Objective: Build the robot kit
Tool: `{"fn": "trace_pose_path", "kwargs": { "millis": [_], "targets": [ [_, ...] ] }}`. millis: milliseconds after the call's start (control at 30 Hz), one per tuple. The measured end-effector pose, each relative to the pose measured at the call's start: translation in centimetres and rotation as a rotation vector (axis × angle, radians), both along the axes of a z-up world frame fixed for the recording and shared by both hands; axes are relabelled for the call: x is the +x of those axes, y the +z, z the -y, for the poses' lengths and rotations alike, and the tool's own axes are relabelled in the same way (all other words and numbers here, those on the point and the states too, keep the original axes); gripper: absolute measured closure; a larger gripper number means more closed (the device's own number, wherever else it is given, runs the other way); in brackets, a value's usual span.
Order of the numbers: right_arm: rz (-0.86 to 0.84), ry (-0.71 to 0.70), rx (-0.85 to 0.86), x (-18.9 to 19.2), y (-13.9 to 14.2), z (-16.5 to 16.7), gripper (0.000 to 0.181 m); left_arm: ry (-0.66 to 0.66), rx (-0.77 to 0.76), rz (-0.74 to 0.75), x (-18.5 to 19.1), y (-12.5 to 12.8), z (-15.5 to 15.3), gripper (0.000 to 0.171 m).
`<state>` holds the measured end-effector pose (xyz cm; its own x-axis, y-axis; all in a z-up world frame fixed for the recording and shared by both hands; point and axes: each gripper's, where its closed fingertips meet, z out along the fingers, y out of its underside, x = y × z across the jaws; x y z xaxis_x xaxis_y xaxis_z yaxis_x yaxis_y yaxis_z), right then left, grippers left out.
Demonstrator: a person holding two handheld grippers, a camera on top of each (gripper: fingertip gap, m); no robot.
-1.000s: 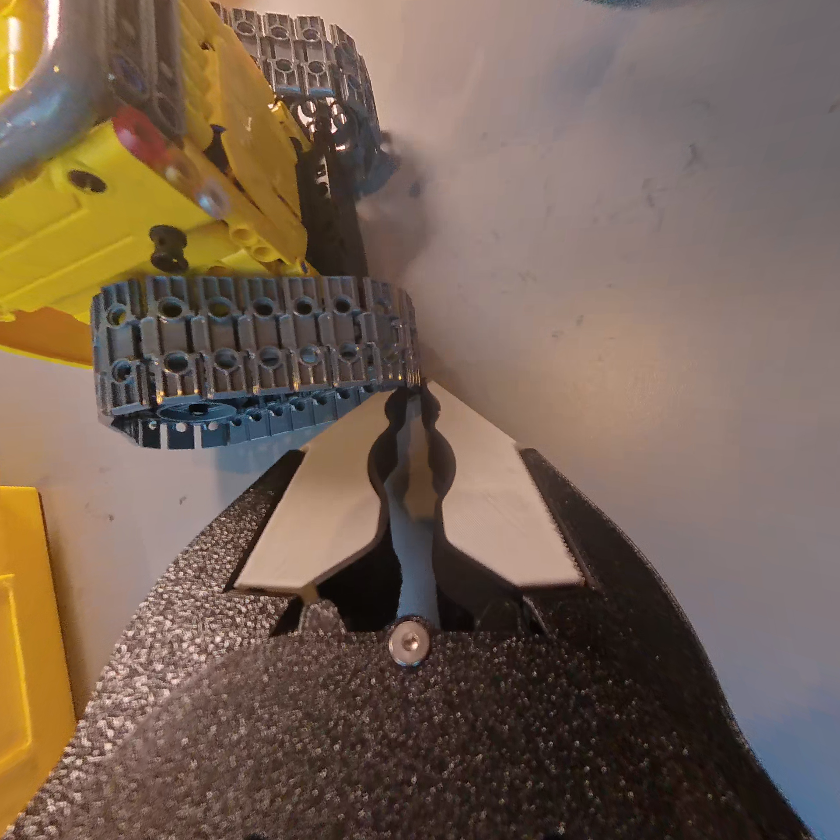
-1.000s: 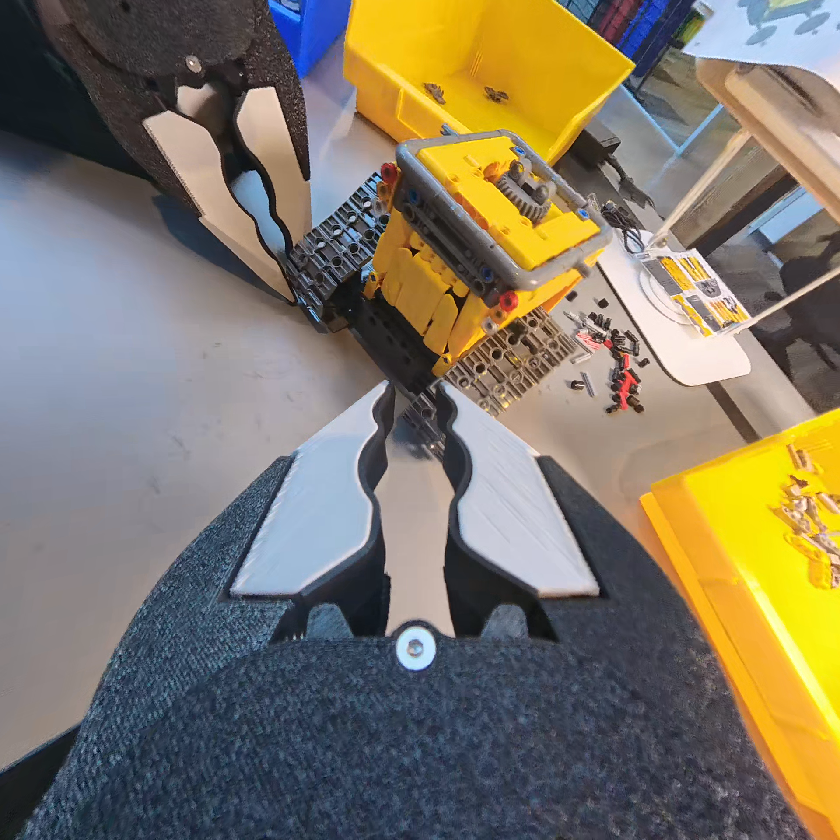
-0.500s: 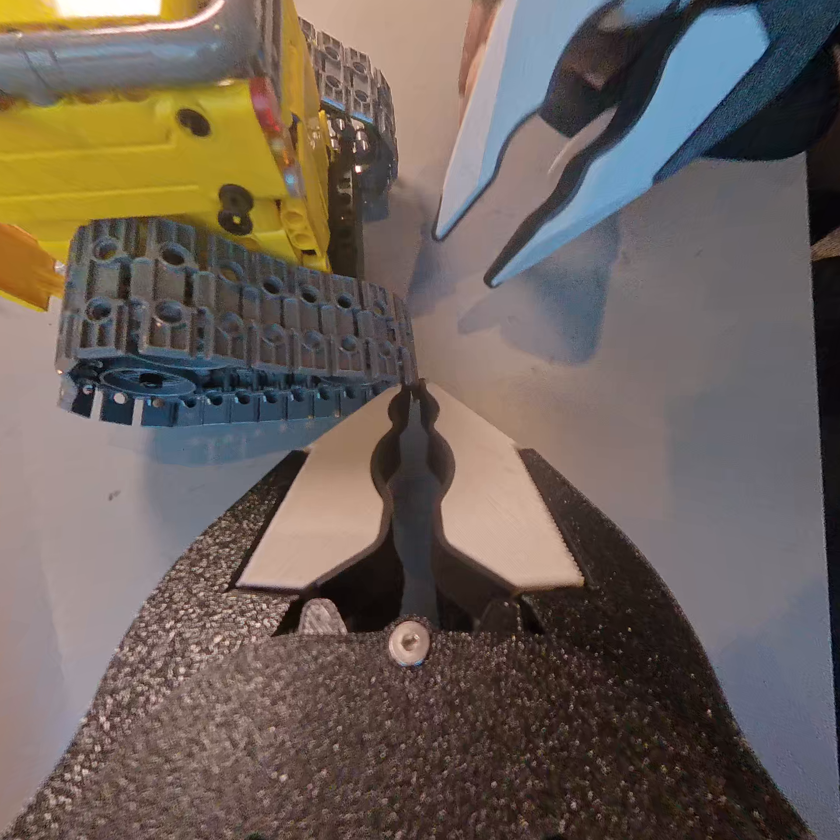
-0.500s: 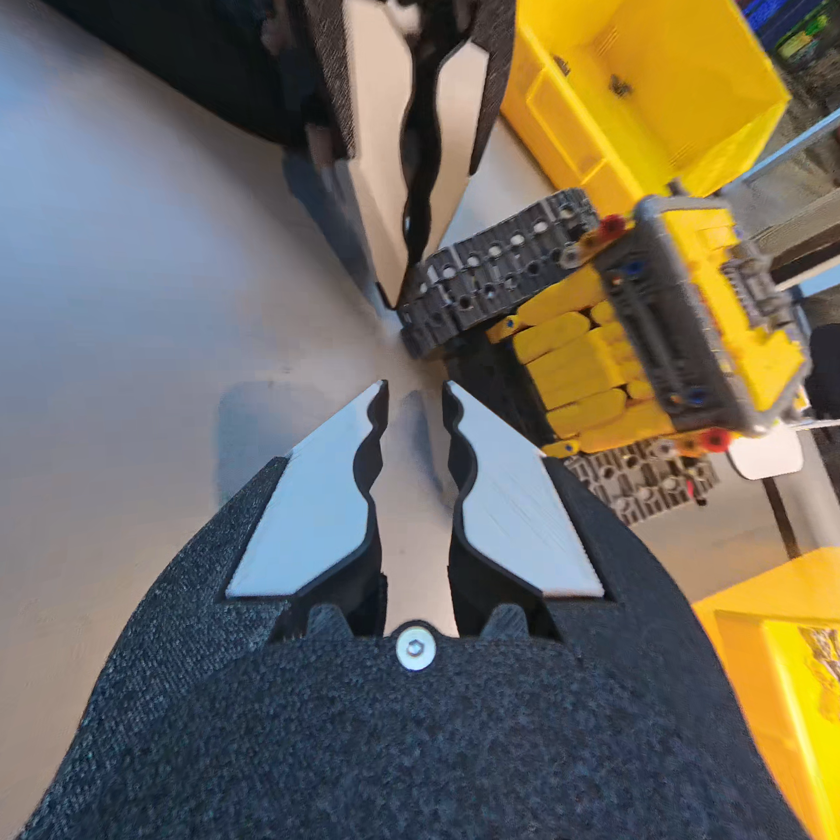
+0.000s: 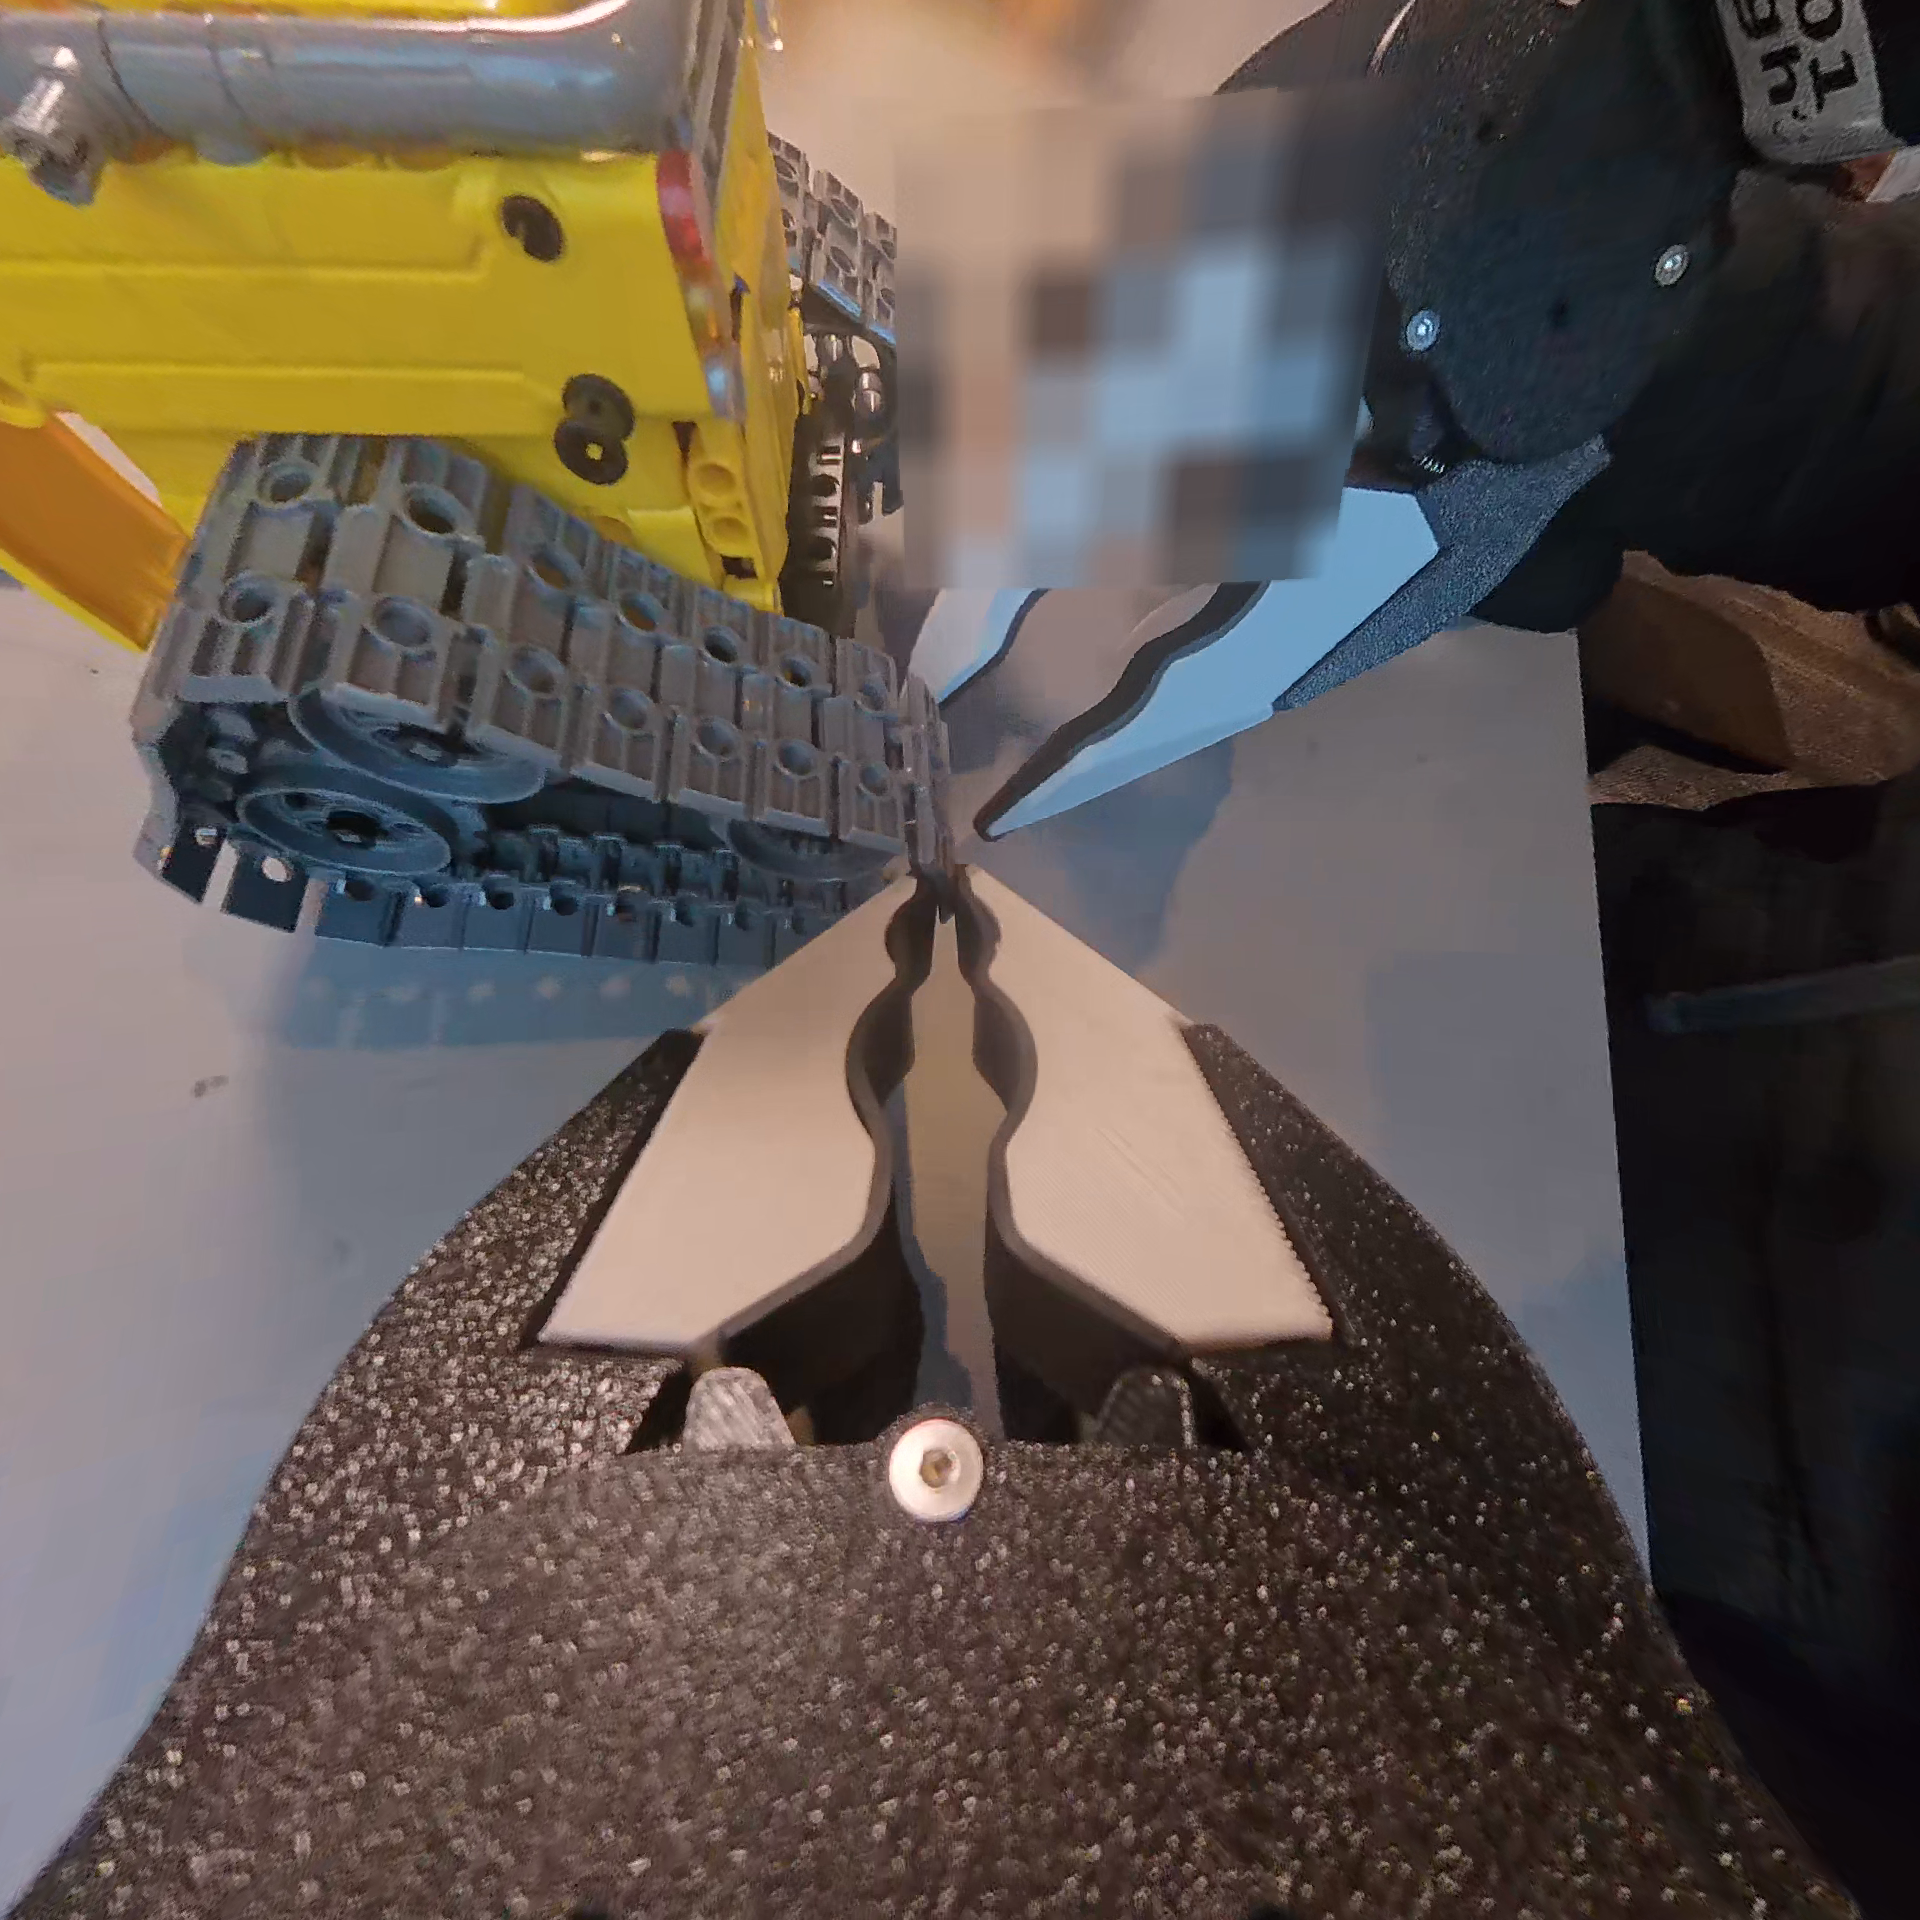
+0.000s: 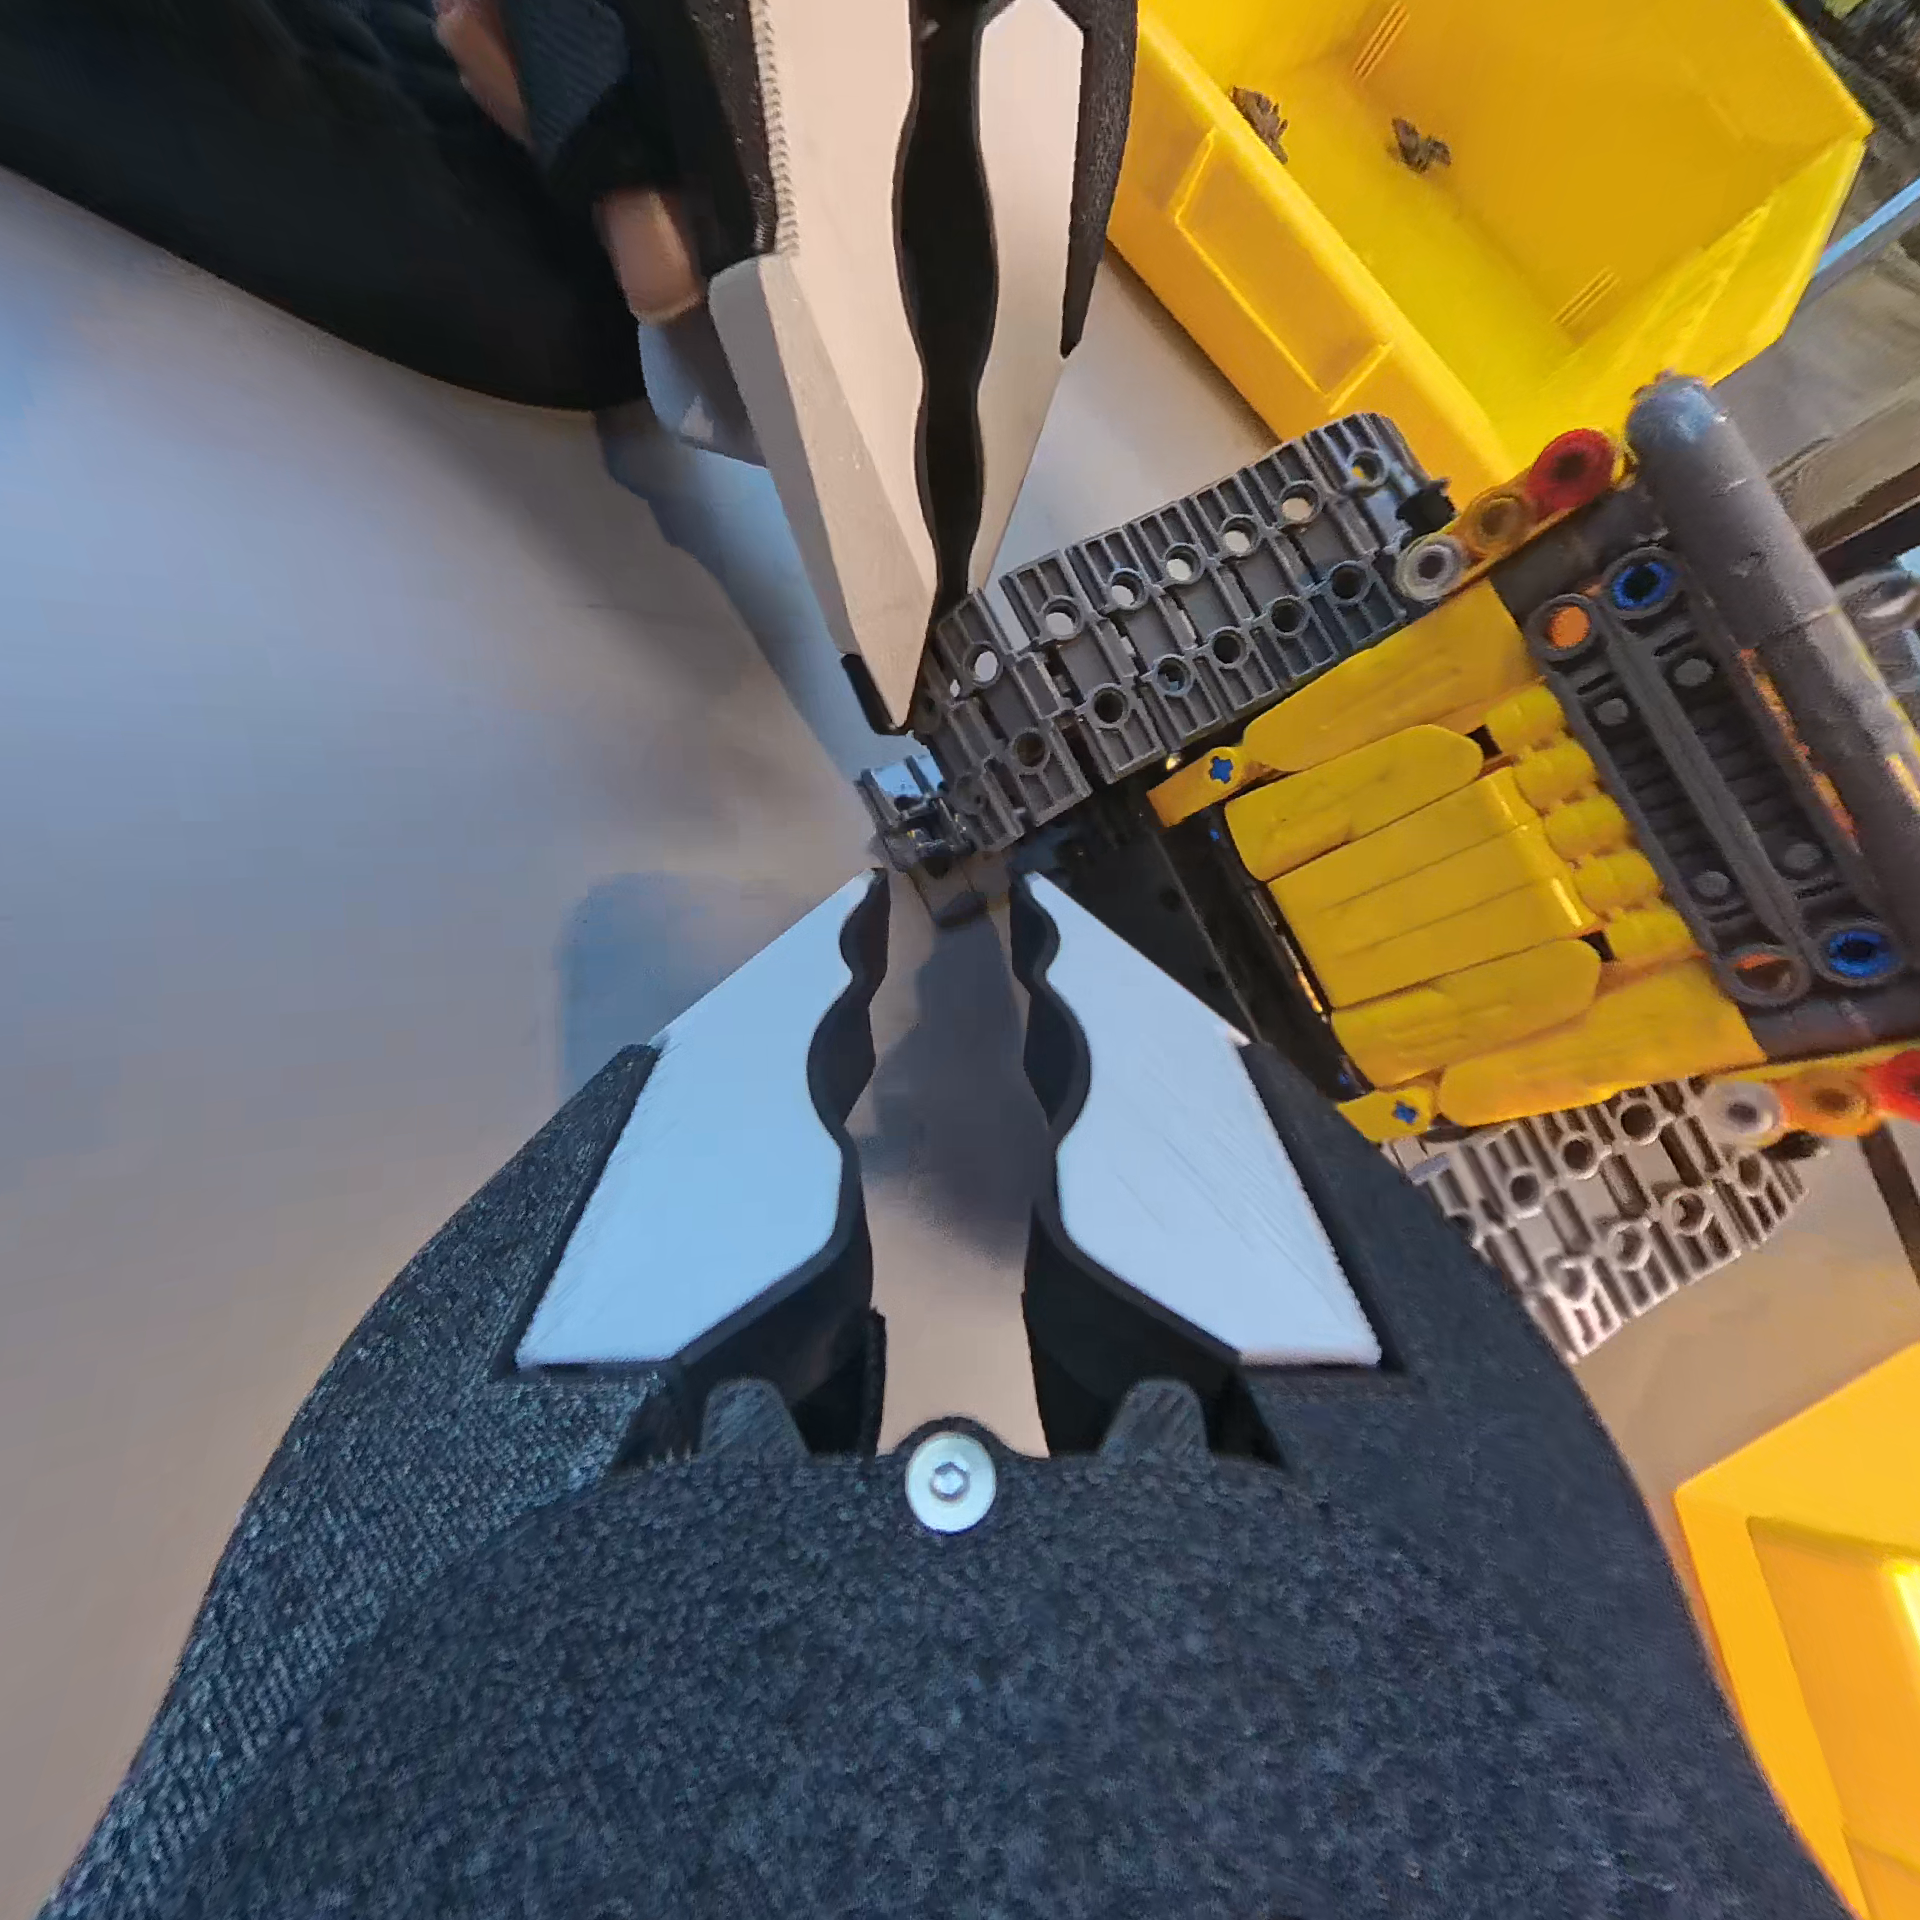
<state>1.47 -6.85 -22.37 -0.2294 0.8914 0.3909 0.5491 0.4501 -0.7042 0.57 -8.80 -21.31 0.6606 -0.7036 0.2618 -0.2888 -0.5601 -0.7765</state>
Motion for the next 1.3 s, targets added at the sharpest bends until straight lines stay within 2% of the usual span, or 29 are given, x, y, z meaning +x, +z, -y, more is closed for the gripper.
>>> {"fn": "trace_pose_path", "kwargs": {
  "millis": [167,400,500,667,767,800,867,933,1000,1033,1133,1300],
  "targets": [
    [0.022,-0.006,0.015,-0.3,0.0,-0.5,0.158,-0.003,-0.005,-0.152,-0.6,-2.0,-0.1,0.17],
    [0.036,-0.013,-0.043,-0.9,-0.6,-0.3,0.159,0.012,0.034,-0.249,-1.0,-2.7,-0.6,0.17],
    [0.064,-0.01,0.0,-0.7,-0.8,-0.5,0.159,0.016,0.07,-0.328,-1.4,-3.2,-0.7,0.169],
    [-0.085,-0.02,0.051,0.4,3.5,-1.1,0.159,0.04,0.1,-0.33,-2.0,-2.7,-0.6,0.165],
    [-0.242,-0.099,0.238,1.3,7.8,-3.2,0.155,0.041,0.118,-0.273,-2.1,-1.7,-0.2,0.163],
    [-0.262,-0.118,0.311,1.5,9.0,-4.0,0.148,0.041,0.118,-0.259,-2.0,-1.5,-0.2,0.162],
    [-0.197,-0.118,0.425,1.0,9.6,-5.3,0.126,0.037,0.121,-0.251,-1.9,-1.5,-0.5,0.162],
    [-0.06,-0.101,0.494,-0.1,8.4,-6.9,0.118,0.033,0.116,-0.263,-1.7,-1.6,-0.9,0.163],
    [0.003,-0.024,0.489,-1.1,7.6,-7.4,0.138,0.059,0.119,-0.271,-2.1,-1.4,-1.5,0.162],
    [0.035,-0.01,0.497,-1.4,7.4,-7.8,0.142,0.073,0.12,-0.273,-2.4,-1.3,-1.7,0.169],
    [0.061,0.054,0.541,-2.1,7.7,-8.0,0.15,0.099,0.141,-0.216,-2.7,-0.2,-2.0,0.17],
    [0.022,0.069,0.575,-3.1,8.4,-8.6,0.155,0.137,0.158,-0.158,-3.6,0.7,-2.7,0.17]
  ]
}}
